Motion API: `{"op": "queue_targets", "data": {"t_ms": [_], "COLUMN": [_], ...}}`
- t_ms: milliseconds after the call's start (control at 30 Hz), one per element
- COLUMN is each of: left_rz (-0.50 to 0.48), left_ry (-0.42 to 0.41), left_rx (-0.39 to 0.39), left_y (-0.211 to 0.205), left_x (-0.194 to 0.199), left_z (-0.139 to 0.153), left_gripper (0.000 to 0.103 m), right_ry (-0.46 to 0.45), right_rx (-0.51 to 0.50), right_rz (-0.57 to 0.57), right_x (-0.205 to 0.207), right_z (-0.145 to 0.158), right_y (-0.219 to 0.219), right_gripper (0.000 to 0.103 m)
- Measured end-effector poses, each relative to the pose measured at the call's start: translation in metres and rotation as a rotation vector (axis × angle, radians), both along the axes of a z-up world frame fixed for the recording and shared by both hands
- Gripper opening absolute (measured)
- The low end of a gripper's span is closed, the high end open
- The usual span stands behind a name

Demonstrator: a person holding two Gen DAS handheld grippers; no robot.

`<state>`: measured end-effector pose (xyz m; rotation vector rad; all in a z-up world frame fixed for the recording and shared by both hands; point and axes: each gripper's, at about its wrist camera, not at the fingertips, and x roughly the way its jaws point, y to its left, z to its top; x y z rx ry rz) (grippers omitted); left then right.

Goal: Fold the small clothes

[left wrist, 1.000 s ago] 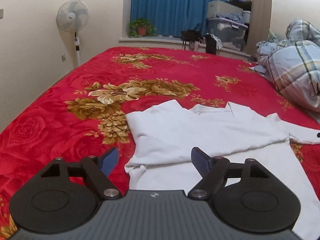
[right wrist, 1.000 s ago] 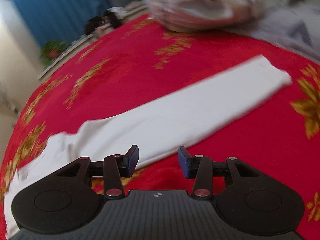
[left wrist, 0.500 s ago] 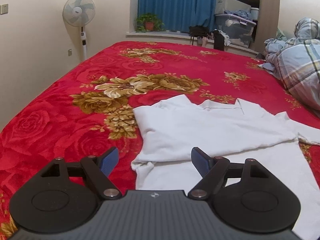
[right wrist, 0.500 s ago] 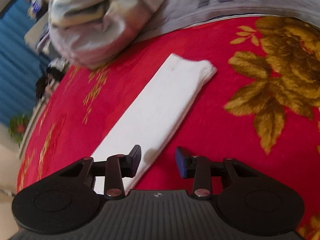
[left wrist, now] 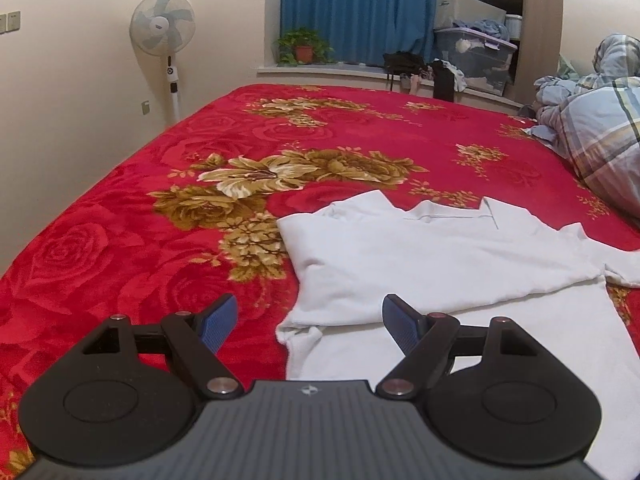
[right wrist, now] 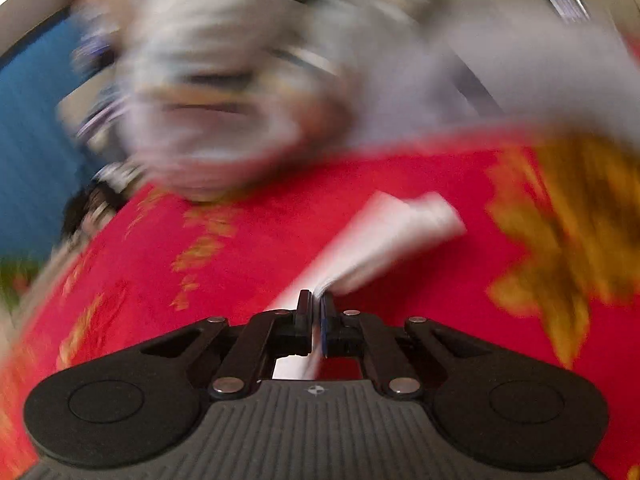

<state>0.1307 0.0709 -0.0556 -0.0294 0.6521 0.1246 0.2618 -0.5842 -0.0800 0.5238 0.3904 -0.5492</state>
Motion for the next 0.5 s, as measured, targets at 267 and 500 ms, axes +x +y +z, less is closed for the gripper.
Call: {"op": "queue_targets", "data": {"t_ms": [267, 500], "left_rz": [0.025, 0.042], "left_ry": [-0.02, -0.003], "left_rx": [-0.038, -0.112], "left_y": [0.009, 0.02], "left_x": [0.0, 0.002], "left_z": [0.009, 0.014], "left_gripper": [0.084, 0.084], "right_ry": [-0.305, 0.098], "right_rx": [-0.16, 0.066], "right_rz": [0.75, 1.2], "right_x": [0.004, -0.001], "right_z": [0.085, 0.03], "right_y": [0.255, 0.404], "right_gripper": [0.003, 0.034]}}
